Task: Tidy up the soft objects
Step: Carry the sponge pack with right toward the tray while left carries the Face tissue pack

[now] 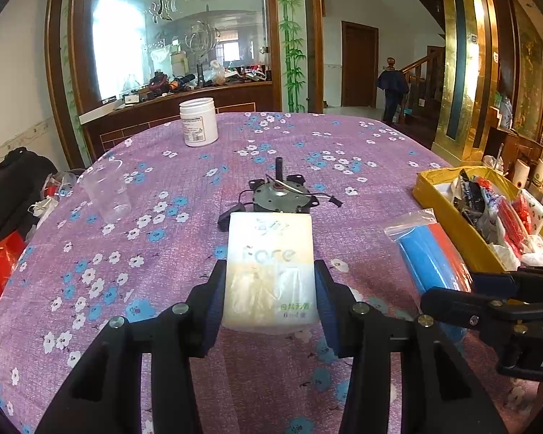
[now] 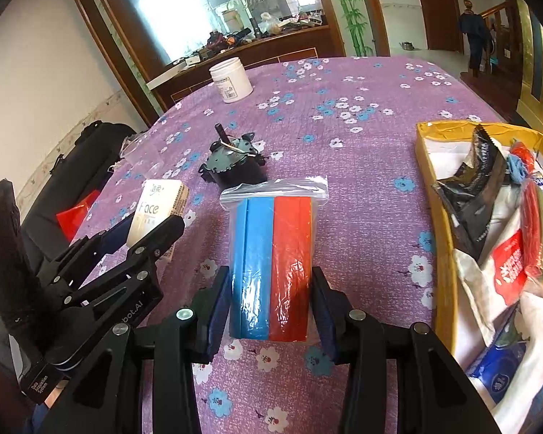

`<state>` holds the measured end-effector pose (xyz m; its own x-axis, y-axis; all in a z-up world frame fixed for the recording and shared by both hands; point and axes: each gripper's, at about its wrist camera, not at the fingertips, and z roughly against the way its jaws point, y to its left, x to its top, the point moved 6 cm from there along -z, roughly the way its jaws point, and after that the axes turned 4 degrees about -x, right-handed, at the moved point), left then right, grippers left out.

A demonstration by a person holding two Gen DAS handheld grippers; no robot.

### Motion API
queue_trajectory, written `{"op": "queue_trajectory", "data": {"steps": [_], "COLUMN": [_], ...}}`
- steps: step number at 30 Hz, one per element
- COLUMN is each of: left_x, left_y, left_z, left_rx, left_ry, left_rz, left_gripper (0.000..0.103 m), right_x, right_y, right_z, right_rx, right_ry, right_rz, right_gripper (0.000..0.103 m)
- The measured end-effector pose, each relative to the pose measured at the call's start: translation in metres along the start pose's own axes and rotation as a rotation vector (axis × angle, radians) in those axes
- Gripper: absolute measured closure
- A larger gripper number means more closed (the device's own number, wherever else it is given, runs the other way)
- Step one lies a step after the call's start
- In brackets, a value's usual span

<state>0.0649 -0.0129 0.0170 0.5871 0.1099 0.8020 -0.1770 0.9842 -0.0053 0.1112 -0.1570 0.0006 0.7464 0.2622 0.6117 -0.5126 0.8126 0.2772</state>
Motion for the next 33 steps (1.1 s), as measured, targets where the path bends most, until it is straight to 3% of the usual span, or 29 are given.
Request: {"op": "queue_trajectory", "data": {"steps": [14, 33], "left_x": [0.004, 0.012], "left_y": [-0.050, -0.160], "left_z": [0.014, 0.009], "left_rx": [-0.099, -0.196], "left_ry": [0.025, 0.072], "left_rz": [-0.036, -0.175], "left_gripper": [0.059, 0.058], "right_x": [-0.003, -0.012], "right_y": [-0.043, -0.138], "right_z": [0.041, 0.101], "right_rx": [0.005, 0.006], "right_ry": [-0.078, -0.204], "right_rz": [-0.080, -0.247], "right_gripper": [0.057, 0.057]}}
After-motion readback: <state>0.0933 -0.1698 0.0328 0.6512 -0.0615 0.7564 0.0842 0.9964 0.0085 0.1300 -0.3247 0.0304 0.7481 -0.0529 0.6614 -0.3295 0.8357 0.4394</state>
